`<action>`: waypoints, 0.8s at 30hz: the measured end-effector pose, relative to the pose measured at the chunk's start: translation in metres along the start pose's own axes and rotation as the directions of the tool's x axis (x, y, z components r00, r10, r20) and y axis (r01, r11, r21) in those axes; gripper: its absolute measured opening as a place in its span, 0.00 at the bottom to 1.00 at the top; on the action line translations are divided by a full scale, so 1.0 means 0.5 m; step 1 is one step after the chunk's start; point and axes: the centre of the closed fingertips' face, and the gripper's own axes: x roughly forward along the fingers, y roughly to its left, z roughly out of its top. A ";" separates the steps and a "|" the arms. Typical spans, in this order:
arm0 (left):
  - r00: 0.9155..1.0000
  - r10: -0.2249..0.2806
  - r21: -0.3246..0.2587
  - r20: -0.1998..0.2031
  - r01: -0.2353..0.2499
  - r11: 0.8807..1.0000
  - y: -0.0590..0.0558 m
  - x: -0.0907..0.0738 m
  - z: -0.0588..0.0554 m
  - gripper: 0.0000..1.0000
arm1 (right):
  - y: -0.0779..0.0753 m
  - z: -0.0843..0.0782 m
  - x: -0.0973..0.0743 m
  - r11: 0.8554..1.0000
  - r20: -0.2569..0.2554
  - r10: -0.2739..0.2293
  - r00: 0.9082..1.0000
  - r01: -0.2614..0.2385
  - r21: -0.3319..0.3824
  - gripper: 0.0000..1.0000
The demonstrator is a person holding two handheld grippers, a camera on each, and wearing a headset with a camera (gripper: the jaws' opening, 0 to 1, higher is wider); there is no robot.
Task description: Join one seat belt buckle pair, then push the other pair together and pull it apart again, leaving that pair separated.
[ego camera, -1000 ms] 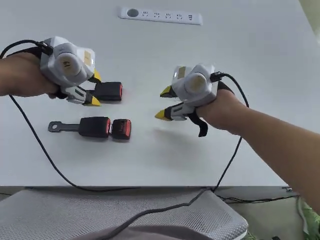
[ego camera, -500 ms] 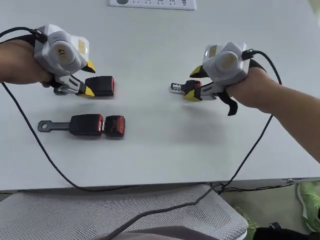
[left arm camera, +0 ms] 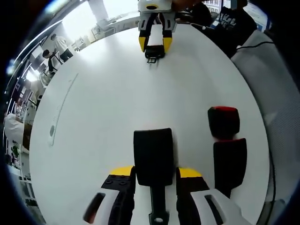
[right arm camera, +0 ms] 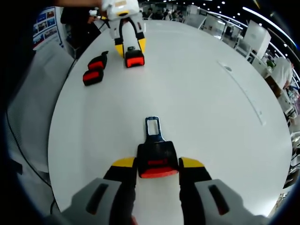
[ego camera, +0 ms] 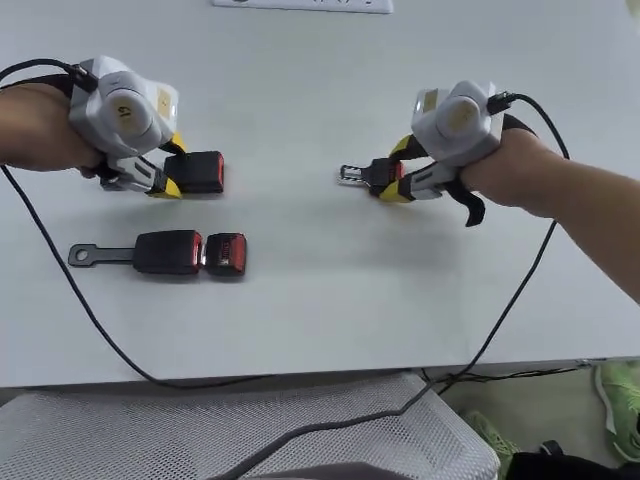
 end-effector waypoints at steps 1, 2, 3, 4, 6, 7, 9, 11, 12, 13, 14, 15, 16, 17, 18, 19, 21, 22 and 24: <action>1.000 0.004 -0.025 0.005 -0.004 1.000 0.004 0.001 0.001 0.32 | 0.002 0.001 0.000 1.000 -0.002 0.004 1.000 -0.004 -0.002 0.36; 1.000 -0.001 -0.022 -0.001 0.001 1.000 0.003 0.004 -0.001 0.32 | 0.003 0.001 0.002 1.000 -0.005 0.006 1.000 -0.006 -0.010 0.36; 1.000 -0.002 -0.013 -0.001 0.002 1.000 0.002 0.005 -0.001 0.32 | 0.000 -0.002 0.007 1.000 -0.008 0.008 1.000 -0.008 -0.016 0.36; 1.000 -0.002 -0.014 -0.004 0.002 1.000 0.003 0.007 -0.001 0.32 | -0.002 -0.001 0.009 1.000 -0.003 0.010 1.000 -0.010 -0.011 0.36; 1.000 -0.006 -0.030 -0.003 0.006 1.000 0.006 0.007 -0.003 0.32 | 0.000 0.003 0.009 1.000 0.000 0.014 1.000 -0.014 -0.020 0.36; 1.000 -0.009 -0.035 -0.002 0.009 0.999 0.007 0.007 -0.003 0.32 | -0.002 0.003 0.010 1.000 0.000 0.018 1.000 -0.018 -0.026 0.36; 1.000 -0.012 -0.036 0.001 0.012 0.999 0.007 0.008 -0.004 0.32 | -0.001 0.003 0.011 0.999 -0.004 0.028 1.000 -0.028 -0.040 0.35; 1.000 -0.013 -0.039 0.002 0.013 0.999 0.007 0.009 -0.004 0.32 | 0.001 0.004 0.010 0.998 -0.006 0.039 0.999 -0.040 -0.056 0.35; 1.000 -0.014 -0.039 0.002 0.014 0.999 0.006 0.009 -0.004 0.32 | 0.002 0.005 0.010 0.997 -0.006 0.046 0.999 -0.047 -0.064 0.35; 1.000 -0.016 -0.041 0.001 0.016 0.999 0.007 0.009 -0.004 0.32 | 0.003 0.006 0.009 0.996 -0.006 0.050 0.999 -0.051 -0.068 0.35; 1.000 -0.016 -0.041 0.000 0.016 0.999 0.007 0.009 -0.004 0.32 | 0.004 0.006 0.008 0.996 -0.006 0.055 0.998 -0.055 -0.073 0.35; 1.000 -0.016 -0.040 -0.003 0.016 0.999 0.007 0.010 -0.004 0.32 | 0.005 0.007 0.008 0.996 -0.006 0.057 0.998 -0.057 -0.074 0.35; 1.000 -0.016 -0.039 -0.007 0.016 0.999 0.006 0.011 -0.004 0.32 | 0.006 0.007 0.007 0.995 -0.008 0.059 0.998 -0.059 -0.074 0.35; 1.000 -0.015 -0.036 -0.011 0.015 0.999 0.007 0.011 -0.004 0.32 | 0.007 0.008 0.007 0.995 -0.010 0.059 0.998 -0.060 -0.076 0.35; 1.000 -0.013 -0.032 -0.013 0.013 0.999 0.006 0.012 -0.004 0.32 | 0.008 0.009 0.006 0.995 -0.013 0.059 0.998 -0.059 -0.079 0.35; 1.000 -0.012 -0.032 -0.014 0.012 0.999 0.006 0.012 -0.004 0.32 | 0.004 0.007 0.008 0.995 -0.017 0.057 0.998 -0.058 -0.082 0.35; 1.000 -0.008 -0.046 -0.009 0.008 0.999 0.009 0.012 -0.007 0.32 | 0.005 0.008 0.009 0.995 -0.022 0.051 0.998 -0.052 -0.089 0.35; 1.000 -0.006 -0.064 -0.001 0.006 0.998 0.009 0.012 -0.007 0.32 | 0.005 0.009 0.009 0.995 -0.023 0.047 0.999 -0.049 -0.092 0.35; 1.000 -0.004 -0.068 0.005 0.004 0.998 0.008 0.012 -0.006 0.32 | 0.007 0.013 0.010 0.994 -0.024 0.040 0.999 -0.043 -0.098 0.35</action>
